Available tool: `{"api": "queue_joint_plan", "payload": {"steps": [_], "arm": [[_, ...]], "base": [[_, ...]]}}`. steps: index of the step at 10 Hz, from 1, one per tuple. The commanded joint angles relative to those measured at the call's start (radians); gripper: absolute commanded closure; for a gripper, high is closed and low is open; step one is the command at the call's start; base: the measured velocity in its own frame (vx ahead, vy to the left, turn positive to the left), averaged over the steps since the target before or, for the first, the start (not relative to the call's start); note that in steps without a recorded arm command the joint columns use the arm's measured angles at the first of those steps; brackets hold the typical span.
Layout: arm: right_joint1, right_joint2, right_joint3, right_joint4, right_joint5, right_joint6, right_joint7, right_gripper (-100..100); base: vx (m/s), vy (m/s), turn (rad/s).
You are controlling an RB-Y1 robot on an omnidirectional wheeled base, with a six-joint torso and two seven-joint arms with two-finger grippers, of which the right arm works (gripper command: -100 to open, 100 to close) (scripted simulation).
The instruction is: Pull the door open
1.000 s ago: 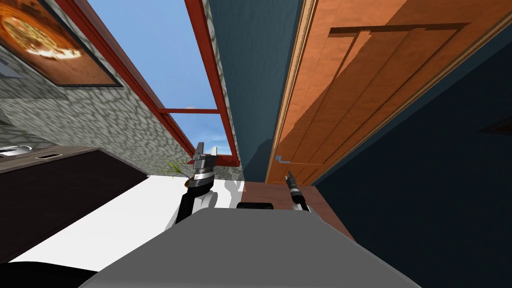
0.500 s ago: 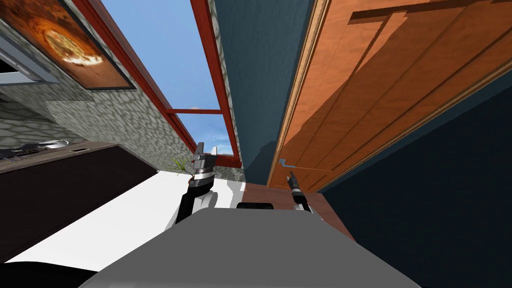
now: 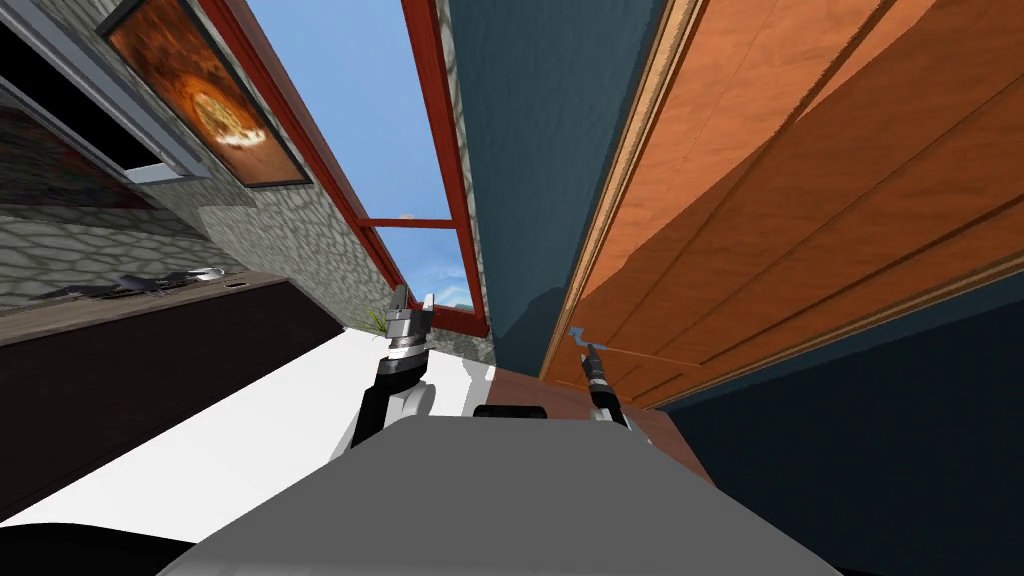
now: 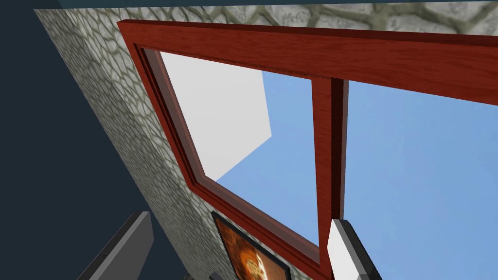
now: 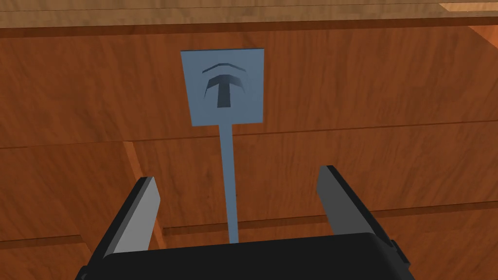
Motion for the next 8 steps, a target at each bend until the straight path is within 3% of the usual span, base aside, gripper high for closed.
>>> {"api": "queue_joint_plan", "payload": {"steps": [1, 3, 5, 6, 8], "arm": [[-0.005, -0.001, -0.037, 0.024, -0.02, -0.005, 0.012, -100], [-0.014, -0.002, -0.071, 0.051, -0.039, -0.009, 0.022, -100], [-0.012, -0.004, -0.068, 0.046, -0.037, -0.006, 0.02, -100], [-0.012, -0.004, -0.068, 0.046, -0.037, -0.006, 0.02, 100], [-0.012, -0.004, -0.068, 0.046, -0.037, -0.006, 0.02, 100]], "base": [[0.118, -0.05, 0.321], [0.101, -0.071, 0.283], [0.04, -0.029, 0.019], [0.0, 0.0, 0.0], [-0.01, 0.007, -0.005]]}}
